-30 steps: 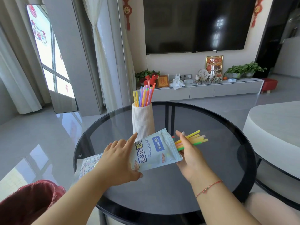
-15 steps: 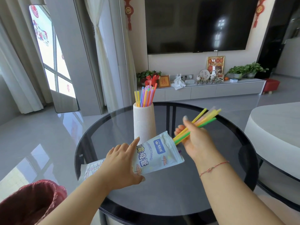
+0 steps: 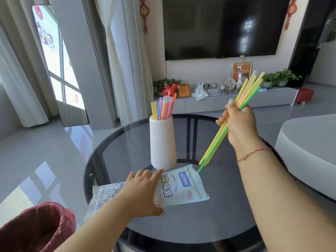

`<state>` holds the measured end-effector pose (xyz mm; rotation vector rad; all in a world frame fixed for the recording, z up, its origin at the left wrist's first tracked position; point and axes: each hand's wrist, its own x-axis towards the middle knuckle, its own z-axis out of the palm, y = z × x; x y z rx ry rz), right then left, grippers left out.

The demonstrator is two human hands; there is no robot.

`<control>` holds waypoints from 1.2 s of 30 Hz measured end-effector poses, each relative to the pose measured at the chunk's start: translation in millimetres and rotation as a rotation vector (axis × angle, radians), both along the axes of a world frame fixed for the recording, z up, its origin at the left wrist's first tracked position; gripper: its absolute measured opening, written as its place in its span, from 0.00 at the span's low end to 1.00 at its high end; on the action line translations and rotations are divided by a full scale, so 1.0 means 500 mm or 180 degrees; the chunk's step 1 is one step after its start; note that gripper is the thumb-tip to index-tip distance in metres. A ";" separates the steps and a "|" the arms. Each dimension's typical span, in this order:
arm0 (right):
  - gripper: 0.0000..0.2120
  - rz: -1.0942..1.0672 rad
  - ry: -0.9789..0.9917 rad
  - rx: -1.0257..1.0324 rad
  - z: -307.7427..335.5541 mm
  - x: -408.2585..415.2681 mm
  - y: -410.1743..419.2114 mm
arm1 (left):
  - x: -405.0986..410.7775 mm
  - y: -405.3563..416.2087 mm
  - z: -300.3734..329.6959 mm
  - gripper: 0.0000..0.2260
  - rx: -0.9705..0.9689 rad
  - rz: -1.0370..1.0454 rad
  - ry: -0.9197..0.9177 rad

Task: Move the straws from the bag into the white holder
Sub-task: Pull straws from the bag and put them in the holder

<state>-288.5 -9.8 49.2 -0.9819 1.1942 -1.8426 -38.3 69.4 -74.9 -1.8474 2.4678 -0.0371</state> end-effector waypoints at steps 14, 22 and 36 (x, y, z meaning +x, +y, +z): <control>0.11 0.0483 -0.0358 -0.0381 0.033 0.065 0.024 | -0.054 0.002 0.030 0.46 0.0838 0.0529 0.2056; 0.10 0.1047 -0.0158 -0.0473 0.001 0.143 0.043 | -0.082 0.011 0.090 0.31 0.2305 0.1108 0.7096; 0.13 0.1209 -0.0762 -0.0797 0.121 0.171 -0.041 | -0.047 -0.128 0.193 0.40 -0.0447 0.1079 0.4141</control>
